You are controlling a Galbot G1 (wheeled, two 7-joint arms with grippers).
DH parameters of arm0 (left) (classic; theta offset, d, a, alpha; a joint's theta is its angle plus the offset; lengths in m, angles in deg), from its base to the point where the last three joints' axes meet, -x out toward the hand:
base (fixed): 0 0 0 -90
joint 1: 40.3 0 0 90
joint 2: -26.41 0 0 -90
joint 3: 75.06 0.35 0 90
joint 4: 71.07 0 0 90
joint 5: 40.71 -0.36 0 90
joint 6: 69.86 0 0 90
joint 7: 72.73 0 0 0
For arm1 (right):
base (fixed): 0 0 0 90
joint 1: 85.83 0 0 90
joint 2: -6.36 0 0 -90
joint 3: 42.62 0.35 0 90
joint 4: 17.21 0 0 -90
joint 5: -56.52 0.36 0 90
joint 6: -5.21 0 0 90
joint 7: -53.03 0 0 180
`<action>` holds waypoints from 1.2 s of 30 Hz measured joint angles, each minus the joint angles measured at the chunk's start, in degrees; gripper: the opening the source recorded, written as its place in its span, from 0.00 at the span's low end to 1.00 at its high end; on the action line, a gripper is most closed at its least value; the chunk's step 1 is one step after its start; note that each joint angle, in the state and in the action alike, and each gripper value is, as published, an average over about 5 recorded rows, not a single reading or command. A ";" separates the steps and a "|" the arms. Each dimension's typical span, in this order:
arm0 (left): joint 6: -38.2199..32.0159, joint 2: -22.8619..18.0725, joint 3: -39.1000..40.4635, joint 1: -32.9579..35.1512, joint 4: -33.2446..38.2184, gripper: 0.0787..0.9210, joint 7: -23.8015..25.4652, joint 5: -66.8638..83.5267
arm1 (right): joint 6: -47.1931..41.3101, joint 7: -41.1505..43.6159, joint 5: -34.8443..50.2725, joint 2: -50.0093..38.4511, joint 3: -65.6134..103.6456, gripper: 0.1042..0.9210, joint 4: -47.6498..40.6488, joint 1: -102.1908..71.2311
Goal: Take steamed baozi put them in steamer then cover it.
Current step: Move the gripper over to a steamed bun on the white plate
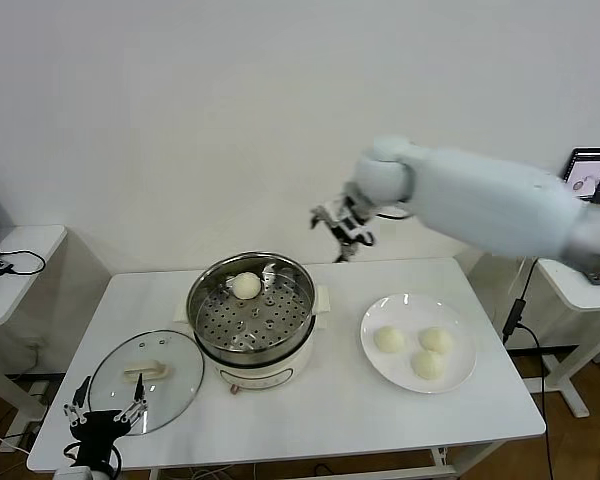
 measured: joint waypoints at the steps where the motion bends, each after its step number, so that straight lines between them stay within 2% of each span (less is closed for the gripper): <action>1: 0.01 0.00 0.12 0.01 0.02 0.88 0.00 -0.13 | -0.66 0.04 -0.14 -1.84 0.46 0.88 0.98 -0.82; 7: 0.04 -0.07 0.53 0.18 0.08 0.88 -0.02 -0.88 | -3.46 -0.06 -2.04 -10.17 4.19 0.88 4.73 -7.50; 14: 0.09 -0.23 0.45 0.41 0.28 0.88 -0.02 -1.43 | -5.11 -0.27 -5.43 -14.13 8.64 0.88 5.83 -15.90; 36: 0.11 0.09 -1.17 0.05 -0.86 0.88 0.02 -0.94 | -6.17 -1.69 -11.84 -9.23 14.94 0.88 -1.05 -30.98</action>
